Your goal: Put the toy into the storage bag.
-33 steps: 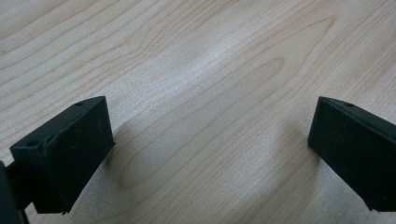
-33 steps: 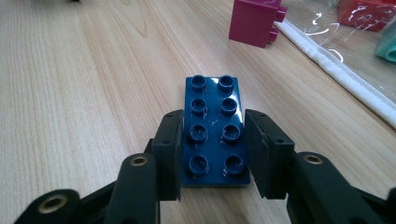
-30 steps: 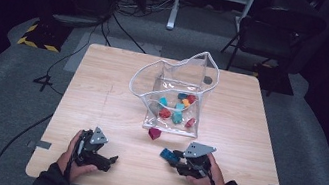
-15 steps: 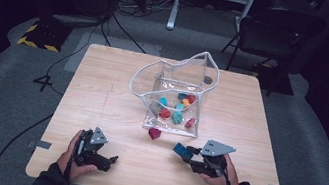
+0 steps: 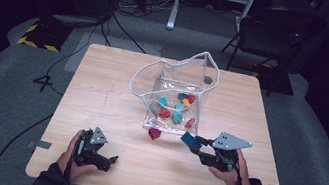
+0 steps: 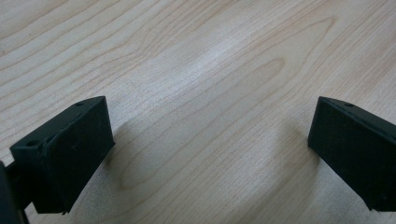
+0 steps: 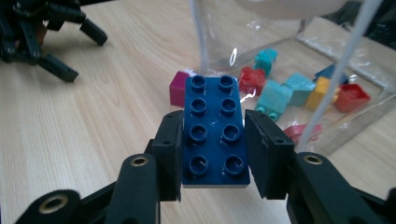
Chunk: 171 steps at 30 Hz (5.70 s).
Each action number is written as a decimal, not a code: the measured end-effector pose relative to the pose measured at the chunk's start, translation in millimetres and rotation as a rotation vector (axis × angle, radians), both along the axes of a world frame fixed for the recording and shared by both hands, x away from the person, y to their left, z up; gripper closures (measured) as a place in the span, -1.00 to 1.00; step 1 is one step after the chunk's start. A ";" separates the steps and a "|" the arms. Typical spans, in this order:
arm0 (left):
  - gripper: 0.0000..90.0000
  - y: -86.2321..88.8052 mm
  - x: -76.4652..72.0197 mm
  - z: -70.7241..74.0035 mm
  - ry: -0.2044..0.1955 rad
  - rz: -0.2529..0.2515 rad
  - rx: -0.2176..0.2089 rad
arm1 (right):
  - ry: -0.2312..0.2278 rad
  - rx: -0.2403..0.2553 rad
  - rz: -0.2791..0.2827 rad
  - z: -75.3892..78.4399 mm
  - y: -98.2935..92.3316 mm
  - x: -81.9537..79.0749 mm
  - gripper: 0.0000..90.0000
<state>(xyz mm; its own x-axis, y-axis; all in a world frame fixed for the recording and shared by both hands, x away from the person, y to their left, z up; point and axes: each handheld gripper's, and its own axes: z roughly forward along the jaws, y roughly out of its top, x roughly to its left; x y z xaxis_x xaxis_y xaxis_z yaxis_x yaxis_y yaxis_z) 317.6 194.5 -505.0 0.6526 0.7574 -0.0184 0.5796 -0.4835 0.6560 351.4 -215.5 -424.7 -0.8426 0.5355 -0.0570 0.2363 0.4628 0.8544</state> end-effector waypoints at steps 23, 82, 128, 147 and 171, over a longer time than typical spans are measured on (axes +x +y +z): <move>-0.99 -0.1 -0.1 0.0 0.000 0.000 -0.001 | -0.115 0.045 -0.031 79.8 5.1 12.9 0.32; -0.99 0.1 -0.2 0.2 0.001 -0.001 0.000 | -0.100 0.012 -0.280 121.2 52.1 115.6 0.29; -0.99 -0.1 -0.2 -0.1 -0.001 -0.001 -0.002 | -0.161 0.061 0.017 97.1 49.7 31.0 -0.47; -0.99 0.0 -0.3 0.0 -0.001 0.000 0.000 | -0.039 -0.098 0.107 -4.8 92.2 17.7 -0.44; -0.99 0.0 -0.4 0.0 -0.002 0.000 0.001 | 0.073 -0.134 0.005 -64.6 126.1 43.3 -0.34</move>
<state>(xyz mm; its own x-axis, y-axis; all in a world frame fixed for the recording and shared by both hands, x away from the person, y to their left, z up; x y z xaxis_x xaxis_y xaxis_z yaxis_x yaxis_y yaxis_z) 317.2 194.5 -504.9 0.6527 0.7574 -0.0165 0.5782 -0.4840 0.6569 394.7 -89.4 -489.4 -0.8496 0.5234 -0.0660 0.2933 0.5726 0.7656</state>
